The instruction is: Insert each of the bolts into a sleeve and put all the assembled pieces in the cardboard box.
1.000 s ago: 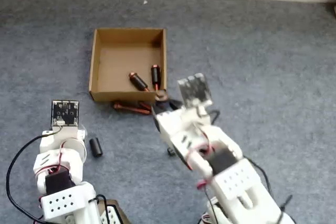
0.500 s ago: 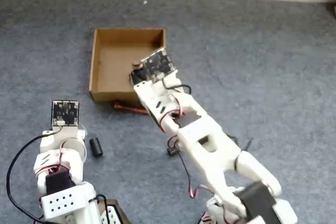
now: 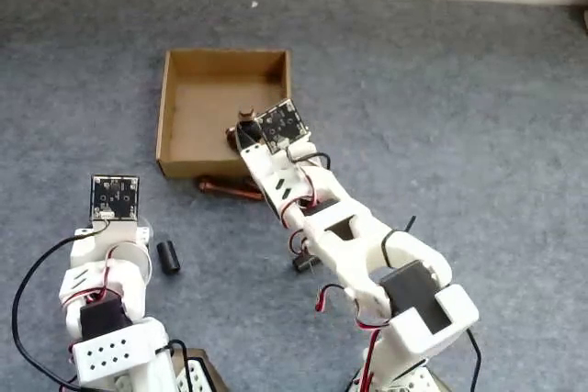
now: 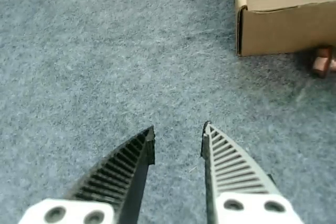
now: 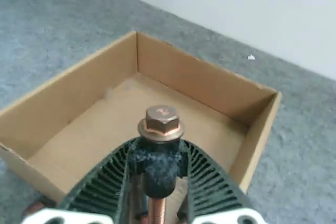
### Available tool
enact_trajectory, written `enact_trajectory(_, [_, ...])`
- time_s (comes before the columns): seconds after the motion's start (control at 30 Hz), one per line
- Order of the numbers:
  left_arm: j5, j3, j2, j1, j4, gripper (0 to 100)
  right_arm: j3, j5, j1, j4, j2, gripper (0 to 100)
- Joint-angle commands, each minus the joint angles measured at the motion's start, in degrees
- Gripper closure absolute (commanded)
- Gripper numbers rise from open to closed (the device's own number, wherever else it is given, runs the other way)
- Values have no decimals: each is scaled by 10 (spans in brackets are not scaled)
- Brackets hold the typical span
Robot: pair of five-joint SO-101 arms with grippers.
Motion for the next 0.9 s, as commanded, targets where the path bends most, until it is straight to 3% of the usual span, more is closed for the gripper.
enact_trajectory(0.0, [-6,15,-6,-2,-11,832,-37,6,9,-21,-16,959])
enact_trajectory(0.1, [-6,15,-6,-2,-11,832,-36,6,7,-20,-17,906])
enact_trajectory(0.27, [-6,15,-6,-2,-11,832,-34,6,7,5,-31,899])
enact_trajectory(0.43, [-6,15,-6,-1,-11,832,-34,6,-9,172,-141,899])
enact_trajectory(0.63, [-6,15,-6,-1,-11,832,-15,6,-80,397,-287,899])
enact_trajectory(0.87, [-6,15,-6,-1,-11,832,-4,6,-137,545,-304,899])
